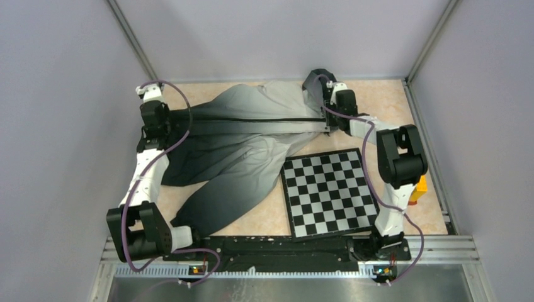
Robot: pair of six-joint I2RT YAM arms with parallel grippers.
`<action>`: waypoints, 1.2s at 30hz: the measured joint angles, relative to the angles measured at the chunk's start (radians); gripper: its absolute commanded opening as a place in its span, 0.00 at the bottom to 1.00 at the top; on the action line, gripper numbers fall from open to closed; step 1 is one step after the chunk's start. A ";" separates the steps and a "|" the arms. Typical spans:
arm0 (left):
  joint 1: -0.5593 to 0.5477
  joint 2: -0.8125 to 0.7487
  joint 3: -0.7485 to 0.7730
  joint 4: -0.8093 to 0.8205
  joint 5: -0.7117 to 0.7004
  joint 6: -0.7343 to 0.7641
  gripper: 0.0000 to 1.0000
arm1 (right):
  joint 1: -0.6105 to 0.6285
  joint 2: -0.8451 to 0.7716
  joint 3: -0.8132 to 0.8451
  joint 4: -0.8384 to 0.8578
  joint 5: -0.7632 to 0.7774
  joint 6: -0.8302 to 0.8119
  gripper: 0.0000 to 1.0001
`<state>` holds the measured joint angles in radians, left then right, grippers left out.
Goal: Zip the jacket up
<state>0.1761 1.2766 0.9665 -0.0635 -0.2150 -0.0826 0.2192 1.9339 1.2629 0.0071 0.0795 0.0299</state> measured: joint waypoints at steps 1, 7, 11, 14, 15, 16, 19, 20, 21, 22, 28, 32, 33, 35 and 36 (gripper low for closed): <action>0.003 0.000 0.000 -0.004 0.000 0.002 0.94 | -0.001 -0.028 -0.002 -0.030 0.008 0.010 0.75; 0.006 -0.087 -0.026 -0.011 0.025 -0.002 0.98 | 0.015 -0.333 -0.084 -0.172 0.016 0.061 0.81; 0.002 -0.201 -0.033 -0.005 0.100 -0.011 0.99 | 0.037 -0.614 -0.144 -0.238 -0.029 0.101 0.88; -0.016 -0.280 -0.034 0.007 0.190 -0.021 0.99 | 0.052 -0.846 -0.188 -0.308 -0.071 0.129 0.89; -0.027 -0.299 -0.034 0.012 0.222 -0.023 0.99 | 0.054 -0.905 -0.193 -0.333 -0.080 0.132 0.89; -0.046 -0.322 -0.034 0.020 0.269 -0.028 0.99 | 0.055 -0.973 -0.194 -0.365 -0.085 0.137 0.89; -0.127 -0.373 -0.034 0.065 0.426 -0.052 0.99 | 0.055 -1.121 -0.174 -0.463 -0.085 0.139 0.90; -0.167 -0.385 -0.032 0.084 0.489 -0.060 0.99 | 0.055 -1.162 -0.149 -0.509 -0.079 0.137 0.90; -0.210 -0.391 -0.027 0.097 0.546 -0.066 0.99 | 0.055 -1.189 -0.121 -0.546 -0.072 0.134 0.90; -0.260 -0.391 -0.012 0.098 0.603 -0.070 0.99 | 0.055 -1.210 -0.089 -0.580 -0.063 0.127 0.90; -0.426 -0.409 0.125 0.110 0.845 -0.073 0.99 | 0.055 -1.312 0.195 -0.727 0.026 0.084 0.91; -0.426 -0.506 0.179 0.124 0.887 -0.072 0.99 | 0.055 -1.375 0.356 -0.757 0.082 0.070 0.91; -0.426 -0.529 0.187 0.131 0.890 -0.072 0.99 | 0.055 -1.386 0.379 -0.756 0.090 0.068 0.92; -0.426 -0.583 0.203 0.152 0.898 -0.072 0.99 | 0.055 -1.408 0.410 -0.756 0.109 0.067 0.92; -0.426 -0.603 0.211 0.165 0.900 -0.072 0.99 | 0.055 -1.418 0.415 -0.755 0.116 0.067 0.92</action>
<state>-0.2504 0.6731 1.1774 0.1013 0.6849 -0.1543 0.2741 0.5156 1.6775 -0.7479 0.1955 0.0971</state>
